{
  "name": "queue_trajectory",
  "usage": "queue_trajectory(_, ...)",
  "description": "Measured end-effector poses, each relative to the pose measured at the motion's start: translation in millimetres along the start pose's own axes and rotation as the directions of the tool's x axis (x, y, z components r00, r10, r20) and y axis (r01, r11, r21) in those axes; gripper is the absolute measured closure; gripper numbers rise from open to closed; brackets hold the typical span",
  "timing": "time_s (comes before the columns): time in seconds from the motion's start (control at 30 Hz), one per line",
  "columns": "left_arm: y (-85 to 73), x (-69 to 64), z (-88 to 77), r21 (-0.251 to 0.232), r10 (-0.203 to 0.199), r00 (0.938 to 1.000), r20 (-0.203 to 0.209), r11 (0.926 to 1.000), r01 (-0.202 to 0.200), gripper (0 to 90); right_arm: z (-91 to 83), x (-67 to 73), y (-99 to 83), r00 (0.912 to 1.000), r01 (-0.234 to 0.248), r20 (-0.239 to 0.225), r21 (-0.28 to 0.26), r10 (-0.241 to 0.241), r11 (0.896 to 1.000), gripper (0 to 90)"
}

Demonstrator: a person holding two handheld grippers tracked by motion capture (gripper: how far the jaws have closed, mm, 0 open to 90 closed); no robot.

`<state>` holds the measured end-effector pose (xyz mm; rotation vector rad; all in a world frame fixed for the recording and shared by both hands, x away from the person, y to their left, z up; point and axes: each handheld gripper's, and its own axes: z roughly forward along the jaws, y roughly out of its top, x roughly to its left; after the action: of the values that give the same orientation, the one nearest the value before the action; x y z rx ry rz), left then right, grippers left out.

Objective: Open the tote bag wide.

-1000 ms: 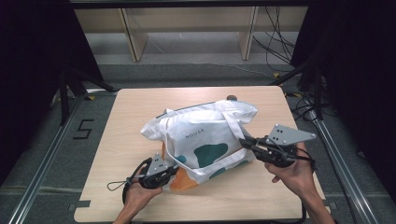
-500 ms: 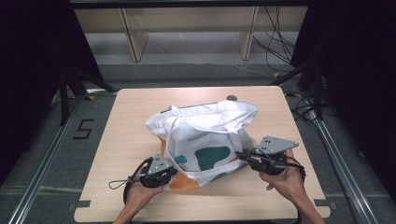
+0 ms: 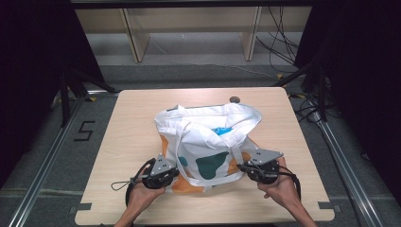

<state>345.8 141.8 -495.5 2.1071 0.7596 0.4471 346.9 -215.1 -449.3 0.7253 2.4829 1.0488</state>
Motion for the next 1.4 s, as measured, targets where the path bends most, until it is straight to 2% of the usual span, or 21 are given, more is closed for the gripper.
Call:
queue_trajectory(0.07, 0.4, 0.2, -0.4, 0.01, -0.002, 1.0, 0.0, 0.9999, 0.002, 86.5, 0.7, 1.0, -3.0, 1.0, 0.007, 0.0, 0.007, -0.007, 1.0, 86.1)
queue_trajectory(0.1, 0.8, 1.5, -1.0, 0.012, 0.022, 0.9998, 0.0, 0.9997, -0.022, 86.5, 1.0, 1.8, -4.8, 1.0, -0.001, -0.005, 0.008, 0.001, 1.0, 86.1)
queue_trajectory(0.23, 0.7, 1.6, -2.4, 0.015, 0.018, 0.9998, 0.008, 0.9997, -0.018, 86.3, -0.2, 2.6, -14.0, 0.9996, -0.02, -0.019, 0.025, 0.02, 0.999, 86.2)
queue_trajectory(0.33, 0.6, -1.4, -1.6, 0.003, -0.01, 0.9999, 0.011, 0.9999, 0.01, 86.3, -0.6, 2.6, -20.2, 0.9996, -0.015, -0.024, 0.025, 0.016, 1.0, 86.2)
queue_trajectory(0.4, 0.3, -2.2, -1.9, 0.008, 0.003, 1.0, 0.008, 1.0, -0.003, 86.3, 1.4, 1.2, -26.7, 0.9996, -0.022, -0.018, 0.05, 0.023, 0.999, 86.3)
queue_trajectory(0.47, -0.6, -3.1, 0.8, 0.014, 0.009, 0.9999, 0.015, 0.9999, -0.009, 86.4, 12.9, 5.9, -37.6, 0.998, -0.034, -0.049, 0.09, 0.038, 0.995, 86.4)
queue_trajectory(0.63, -4.0, -3.3, 3.1, 0.031, 0.011, 0.9999, 0.01, 0.9995, -0.011, 86.5, 17.3, 7.2, -34.2, 0.9986, -0.026, -0.043, 0.099, 0.03, 0.995, 86.4)
queue_trajectory(0.67, -4.5, -2.2, 2.9, 0.031, 0.016, 0.9996, 0.023, 0.9994, -0.017, 86.4, 18.5, 7.8, -35.9, 0.9984, -0.023, -0.049, 0.099, 0.028, 0.995, 86.5)
queue_trajectory(0.7, -6.5, -2.6, 2.8, 0.024, -0.026, 0.999, 0.038, 0.9994, 0.025, 86.4, 18.5, 9.8, -37.3, 0.9974, -0.036, -0.057, 0.104, 0.043, 0.994, 86.4)
queue_trajectory(0.77, -5.4, 0.2, 0.5, 0.022, -0.006, 0.9988, 0.05, 0.9998, 0.005, 85.9, 15.7, 10.0, -35.7, 0.9974, -0.032, -0.062, 0.092, 0.038, 0.995, 86.3)
queue_trajectory(0.8, -5.1, -0.5, -0.1, 0.02, -0.031, 0.9986, 0.043, 0.9993, 0.03, 84.8, 12.2, 10.3, -33.6, 0.9979, -0.031, -0.053, 0.085, 0.036, 0.996, 86.2)
queue_trajectory(0.87, -4.3, 0.3, -1.4, 0.009, -0.037, 0.998, 0.051, 0.9993, 0.037, 75.8, 4.3, 8.8, -29.4, 0.9969, -0.031, -0.069, 0.063, 0.036, 0.998, 86.0)
queue_trajectory(0.9, -1.0, 0.1, -9.2, 0.009, -0.046, 0.9968, 0.066, 0.9989, 0.046, 72.6, 3.3, 8.2, -28.3, 0.9969, -0.038, -0.067, 0.031, 0.04, 0.999, 85.9)
queue_trajectory(0.93, 1.5, 0.0, -14.9, 0.006, -0.035, 0.9967, 0.073, 0.9994, 0.035, 69.0, -0.4, 7.2, -26.2, 0.9966, -0.039, -0.071, 0.034, 0.041, 0.999, 85.8)
queue_trajectory(0.97, 4.0, -1.6, -20.5, -0.018, -0.058, 0.9956, 0.073, 0.9981, 0.059, 67.6, -2.7, 6.9, -25.0, 0.9969, -0.034, -0.07, 0.019, 0.036, 0.999, 85.8)
queue_trajectory(1.03, 8.4, -1.3, -30.7, -0.034, -0.06, 0.9951, 0.078, 0.9974, 0.063, 63.0, -4.9, 7.2, -24.0, 0.9965, -0.037, -0.075, 0.015, 0.038, 0.999, 85.7)
queue_trajectory(1.17, 34.3, -2.6, -57.5, -0.125, -0.09, 0.9923, 0.085, 0.9871, 0.1, 53.2, -4.9, 6.6, -22.7, 0.9956, -0.041, -0.084, 0.015, 0.042, 0.999, 85.7)
queue_trajectory(1.2, 42.1, -2.6, -60.7, -0.14, -0.078, 0.9938, 0.079, 0.9861, 0.089, 50.7, -3.8, 7.2, -22.8, 0.9959, -0.038, -0.082, 0.011, 0.039, 0.999, 85.7)
queue_trajectory(1.23, 49.8, -0.7, -62.3, -0.15, -0.041, 0.9969, 0.067, 0.9874, 0.051, 48.5, -3.4, 7.5, -22.5, 0.9962, -0.036, -0.079, 0.011, 0.037, 0.999, 85.7)
queue_trajectory(1.3, 62.5, 2.2, -61.7, -0.165, -0.053, 0.9974, 0.049, 0.9844, 0.06, 43.6, -3.7, 8.6, -21.6, 0.9961, -0.037, -0.08, 0.01, 0.038, 0.999, 85.6)
queue_trajectory(1.4, 74.5, 3.9, -55.9, -0.188, -0.076, 0.9938, 0.081, 0.978, 0.09, 43.7, -4.7, 8.4, -21.2, 0.9956, -0.029, -0.089, 0.003, 0.029, 1.0, 85.6)
